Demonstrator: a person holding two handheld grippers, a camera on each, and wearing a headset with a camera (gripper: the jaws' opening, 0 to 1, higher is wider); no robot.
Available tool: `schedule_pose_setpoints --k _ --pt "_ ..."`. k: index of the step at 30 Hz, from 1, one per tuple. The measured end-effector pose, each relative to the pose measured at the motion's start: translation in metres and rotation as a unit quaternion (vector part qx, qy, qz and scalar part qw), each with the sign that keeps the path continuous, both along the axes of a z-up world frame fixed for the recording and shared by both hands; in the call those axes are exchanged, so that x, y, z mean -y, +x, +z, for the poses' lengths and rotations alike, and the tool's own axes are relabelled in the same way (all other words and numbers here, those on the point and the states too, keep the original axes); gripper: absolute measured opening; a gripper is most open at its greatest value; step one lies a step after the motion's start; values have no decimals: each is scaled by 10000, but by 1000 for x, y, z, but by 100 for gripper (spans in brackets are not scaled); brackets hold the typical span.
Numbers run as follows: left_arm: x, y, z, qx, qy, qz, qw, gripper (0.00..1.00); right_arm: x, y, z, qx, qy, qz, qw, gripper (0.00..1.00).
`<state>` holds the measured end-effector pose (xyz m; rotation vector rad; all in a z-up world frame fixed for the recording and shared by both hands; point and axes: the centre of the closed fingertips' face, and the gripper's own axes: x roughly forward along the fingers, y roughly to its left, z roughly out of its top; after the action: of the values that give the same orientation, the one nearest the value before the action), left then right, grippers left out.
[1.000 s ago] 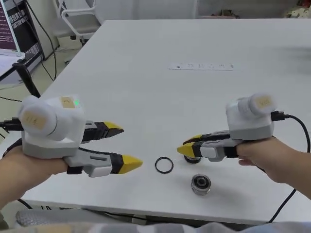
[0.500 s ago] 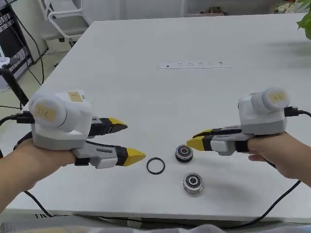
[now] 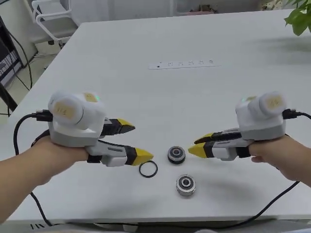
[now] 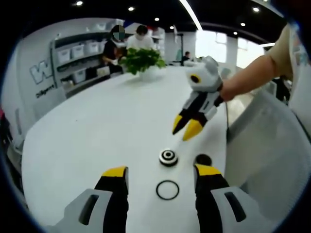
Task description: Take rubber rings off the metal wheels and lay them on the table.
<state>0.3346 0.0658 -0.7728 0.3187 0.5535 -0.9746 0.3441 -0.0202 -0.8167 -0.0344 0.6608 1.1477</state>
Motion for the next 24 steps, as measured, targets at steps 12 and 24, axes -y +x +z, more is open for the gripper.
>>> schedule_pose_setpoints --k 12,24 --pt "11 8 -15 -119 135 -139 9997 52 1 1 -16 106 -180 176 9996 23" --pt "28 15 -32 -257 188 -328 9990 47 -1 3 -28 160 -250 300 9991 27"
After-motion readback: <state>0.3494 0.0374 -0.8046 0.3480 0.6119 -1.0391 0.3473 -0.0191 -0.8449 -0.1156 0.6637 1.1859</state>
